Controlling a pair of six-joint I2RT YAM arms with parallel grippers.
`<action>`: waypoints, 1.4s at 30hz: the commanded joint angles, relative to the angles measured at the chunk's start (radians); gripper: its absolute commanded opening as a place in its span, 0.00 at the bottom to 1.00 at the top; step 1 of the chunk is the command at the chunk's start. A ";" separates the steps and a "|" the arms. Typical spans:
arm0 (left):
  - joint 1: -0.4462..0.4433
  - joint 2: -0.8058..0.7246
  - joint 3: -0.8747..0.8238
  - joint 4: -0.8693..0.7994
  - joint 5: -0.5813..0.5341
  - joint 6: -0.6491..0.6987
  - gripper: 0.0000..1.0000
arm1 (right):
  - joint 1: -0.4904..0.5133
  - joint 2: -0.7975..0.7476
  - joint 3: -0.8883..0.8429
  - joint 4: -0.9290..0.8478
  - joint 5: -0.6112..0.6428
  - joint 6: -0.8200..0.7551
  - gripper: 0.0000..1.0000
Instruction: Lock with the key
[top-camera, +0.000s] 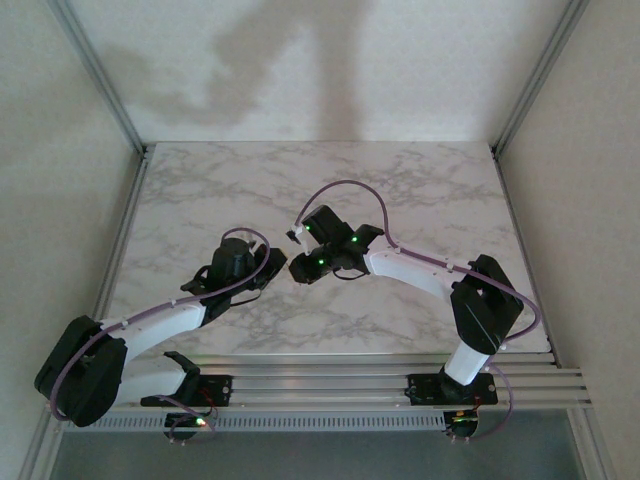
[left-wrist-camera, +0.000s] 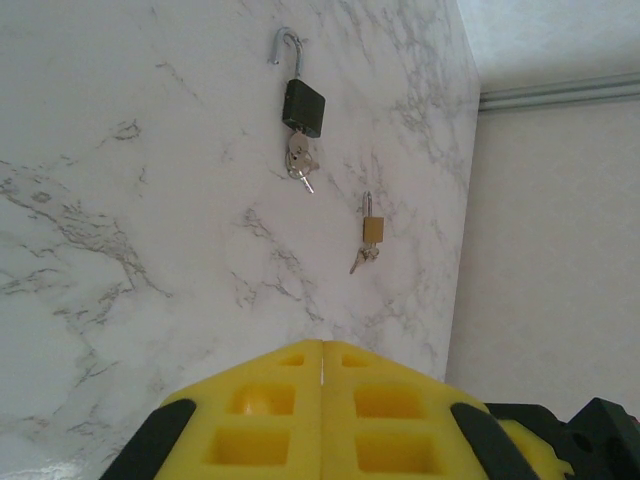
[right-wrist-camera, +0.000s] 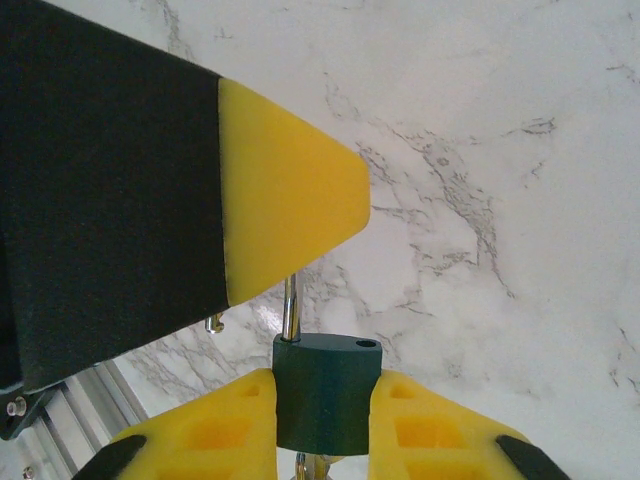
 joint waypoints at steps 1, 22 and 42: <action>-0.008 -0.025 -0.011 0.002 -0.039 -0.003 0.00 | -0.006 -0.025 -0.010 0.022 -0.021 0.004 0.22; -0.008 -0.023 -0.011 -0.012 -0.052 -0.003 0.00 | -0.005 -0.035 -0.018 0.026 -0.028 0.000 0.32; -0.008 -0.003 0.016 -0.064 -0.063 0.012 0.00 | -0.004 -0.055 -0.051 0.078 -0.081 0.007 0.38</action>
